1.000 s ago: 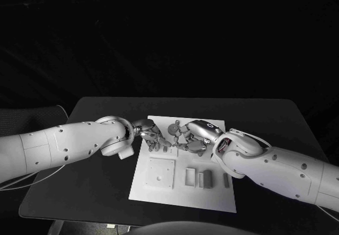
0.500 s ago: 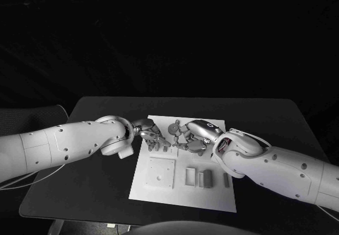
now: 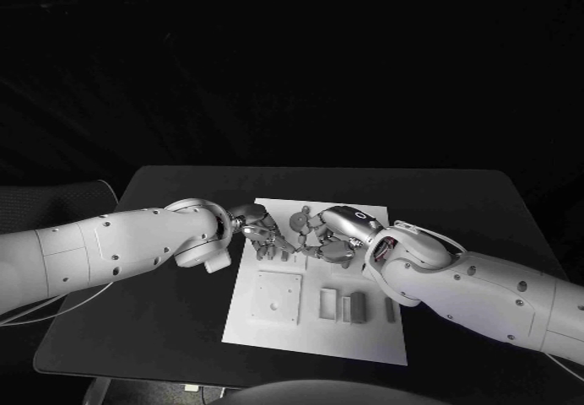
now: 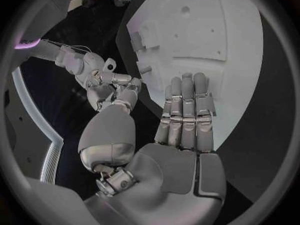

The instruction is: Assemble the parts on the task board

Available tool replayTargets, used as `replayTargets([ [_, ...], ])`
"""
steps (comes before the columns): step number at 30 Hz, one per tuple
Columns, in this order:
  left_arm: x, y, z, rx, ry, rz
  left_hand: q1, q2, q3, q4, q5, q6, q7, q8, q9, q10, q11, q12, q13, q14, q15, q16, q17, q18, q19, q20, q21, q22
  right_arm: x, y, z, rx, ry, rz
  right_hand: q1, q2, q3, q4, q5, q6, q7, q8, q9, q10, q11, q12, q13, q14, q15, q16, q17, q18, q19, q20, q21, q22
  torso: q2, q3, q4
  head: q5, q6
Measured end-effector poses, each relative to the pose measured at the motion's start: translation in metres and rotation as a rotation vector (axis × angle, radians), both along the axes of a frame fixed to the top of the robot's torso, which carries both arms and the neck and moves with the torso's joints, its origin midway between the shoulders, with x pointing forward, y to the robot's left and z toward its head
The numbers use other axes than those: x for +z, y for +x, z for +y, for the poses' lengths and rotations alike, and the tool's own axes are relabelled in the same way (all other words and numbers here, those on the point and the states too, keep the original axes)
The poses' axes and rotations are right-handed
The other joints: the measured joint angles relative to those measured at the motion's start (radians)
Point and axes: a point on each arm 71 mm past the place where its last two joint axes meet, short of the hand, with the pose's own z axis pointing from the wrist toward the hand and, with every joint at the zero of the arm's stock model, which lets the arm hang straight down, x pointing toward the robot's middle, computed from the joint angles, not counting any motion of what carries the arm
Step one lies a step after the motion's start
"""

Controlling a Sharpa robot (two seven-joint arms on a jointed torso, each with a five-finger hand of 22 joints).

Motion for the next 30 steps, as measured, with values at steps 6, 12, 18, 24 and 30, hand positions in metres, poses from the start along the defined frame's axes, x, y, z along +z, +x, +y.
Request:
replayTargets([
  [6,0.0,0.0,-0.002,-0.007,0.01,-0.005,0.0,0.0,0.0,0.0,0.0,0.0,0.0,0.0,0.0,0.0,0.0,0.0,0.001,0.0,0.0,0.0,0.0,-0.001,0.0,0.0,0.0,0.001,0.0,-0.001,0.002,0.002,0.001,-0.001,0.0,0.0,0.0,0.0,0.0,0.0,0.0,0.0,0.0,0.0,0.0,-0.004,0.0,0.001,-0.001,0.0,-0.001,0.0,0.0,0.0,0.0,0.0,0.0,0.0,-0.0001,0.001,-0.001],
  [12,0.0,0.0,-0.001,-0.008,0.02,-0.01,0.004,0.004,0.0,0.0,0.0,0.0,0.0,0.0,0.001,0.0,0.0,0.0,0.003,0.0,0.0,0.0,0.0,-0.005,0.0,0.0,0.0,0.002,0.0,0.0,0.002,0.001,-0.001,-0.001,0.0,0.0,0.0,0.0,0.0,0.0,0.0,0.0,0.0,0.0,0.0,-0.004,0.0,0.003,0.0,0.0,-0.001,0.0,0.0,0.0,0.0,0.0,0.0,0.0,-0.0002,0.002,-0.002],
  [18,-0.001,0.002,0.007,0.004,0.03,-0.014,0.004,0.004,0.0,0.0,0.0,0.0,0.0,0.0,0.001,0.0,0.0,0.0,0.004,0.0,0.0,0.0,0.0,-0.005,0.0,0.0,0.0,0.002,0.0,0.001,0.001,-0.003,-0.007,0.001,0.0,0.0,0.0,0.0,0.0,0.0,0.0,0.0,0.001,0.0,0.0,-0.004,0.0,0.003,0.0,0.0,-0.001,0.0,0.0,0.0,0.0,0.0,0.0,-0.0006,-0.0007,0.002,-0.003],
  [24,-0.001,0.003,0.01,0.012,0.036,-0.016,0.004,0.004,0.0,0.0,0.0,0.0,0.0,0.0,0.002,0.0,0.0,0.0,0.005,0.0,0.0,0.0,0.0,-0.001,0.0,0.0,0.0,0.002,-0.001,0.003,0.003,-0.003,-0.012,0.001,0.0,0.0,0.0,0.0,0.0,0.0,0.0,0.0,0.001,0.0,0.0,-0.004,0.0,0.003,0.0,0.0,-0.002,0.0,0.0,0.0,0.0,0.0,0.0,-0.0012,0.0,0.002,-0.004],
  [30,-0.001,0.007,0.03,0.055,0.052,-0.02,0.008,0.008,0.0,0.0,0.0,0.0,0.0,0.0,0.002,0.0,0.0,0.0,0.006,-0.003,-0.004,0.0,0.0,0.006,0.0,0.0,0.0,0.003,-0.002,0.005,0.01,0.004,-0.023,0.0,0.0,0.0,0.0,0.0,-0.001,0.0,0.0,0.0,0.001,0.0,0.0,-0.004,-0.001,0.003,0.0,0.0,-0.002,0.0,0.0,0.0,0.0,0.0,0.0,-0.0018,-0.0002,0.005,-0.006],
])
